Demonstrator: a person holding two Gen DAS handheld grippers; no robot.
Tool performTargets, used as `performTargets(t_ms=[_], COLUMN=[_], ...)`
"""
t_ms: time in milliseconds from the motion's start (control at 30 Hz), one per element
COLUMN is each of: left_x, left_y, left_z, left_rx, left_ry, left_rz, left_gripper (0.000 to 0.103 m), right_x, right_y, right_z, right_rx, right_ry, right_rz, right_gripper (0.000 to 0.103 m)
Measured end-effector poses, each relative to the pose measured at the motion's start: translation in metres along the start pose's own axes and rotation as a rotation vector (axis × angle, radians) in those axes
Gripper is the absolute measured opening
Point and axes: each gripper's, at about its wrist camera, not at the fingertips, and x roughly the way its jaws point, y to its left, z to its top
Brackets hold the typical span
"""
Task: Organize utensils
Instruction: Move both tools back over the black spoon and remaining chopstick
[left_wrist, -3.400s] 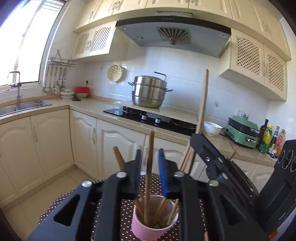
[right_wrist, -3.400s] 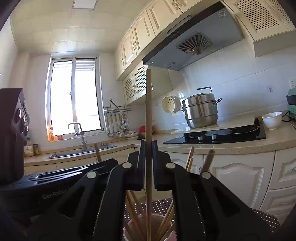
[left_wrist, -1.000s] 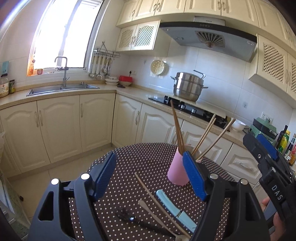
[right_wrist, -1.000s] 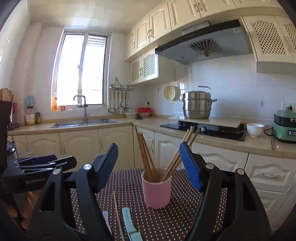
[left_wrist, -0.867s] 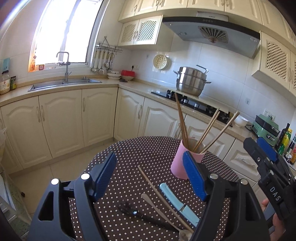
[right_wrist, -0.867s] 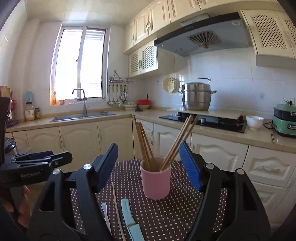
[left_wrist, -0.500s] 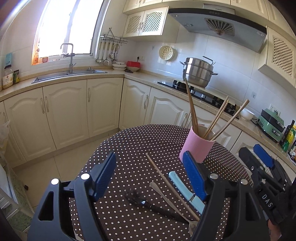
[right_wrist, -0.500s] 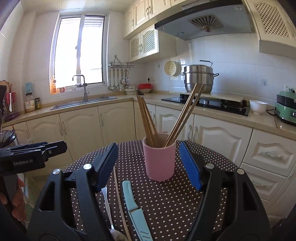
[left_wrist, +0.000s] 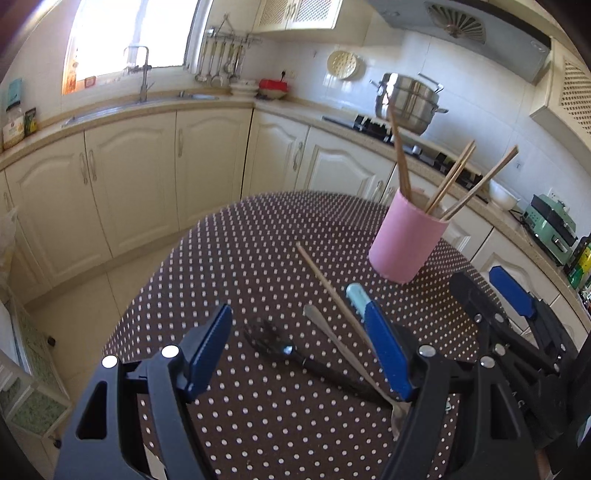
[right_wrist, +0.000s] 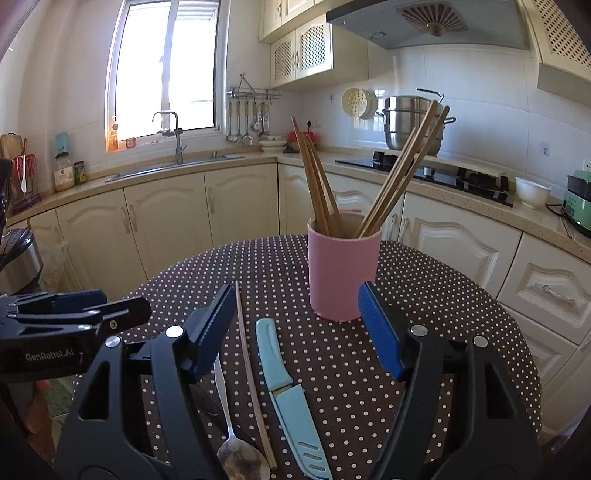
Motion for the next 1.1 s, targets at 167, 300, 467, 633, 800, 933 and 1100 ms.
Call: performTargets(t_ms=[167,300,467,633,800,933,1100], left_x=[0.016,0.03,0.041,0.039,0.042,0.051,0.072], left_y=[0.003,0.01,0.02,0.022,0.012,0.005,-0.008], left_z=[-0.011,-0.018,-0.03,-0.041,-0.04,-0.032,-0.02], left_rx=[-0.033,-0.099,-0.195,-0.217,-0.193,-0.219,-0.153], left_ry=[0.107,0.217,0.328,0.357,0.375,0.394,0.398], left_rz=[0.01,-0.04,-0.084,-0.084,-0.039,-0.043,0.009], left_gripper=[0.073,0.073,0.073,0.072,0.073,0.072,0.072], right_x=[0.005,0.008,0.008,0.01,0.011,0.012,0.016], right_y=[-0.005,-0.01,-0.019,-0.026,-0.035,-0.042,-0.051], right_z=[-0.006,-0.01,-0.011,-0.011,-0.012,-0.014,-0.015], right_rx=[0.002,-0.001,0.01,0.011,0.033,0.05,0.068], right_ry=[0.029,0.05,0.075,0.107,0.118,0.126,0.148], right_rz=[-0.006,-0.001,0.008,0.027,0.044,0.053,0.058], right_gripper=[0.069,0.069,0.069,0.069,0.069,0.069,0.069])
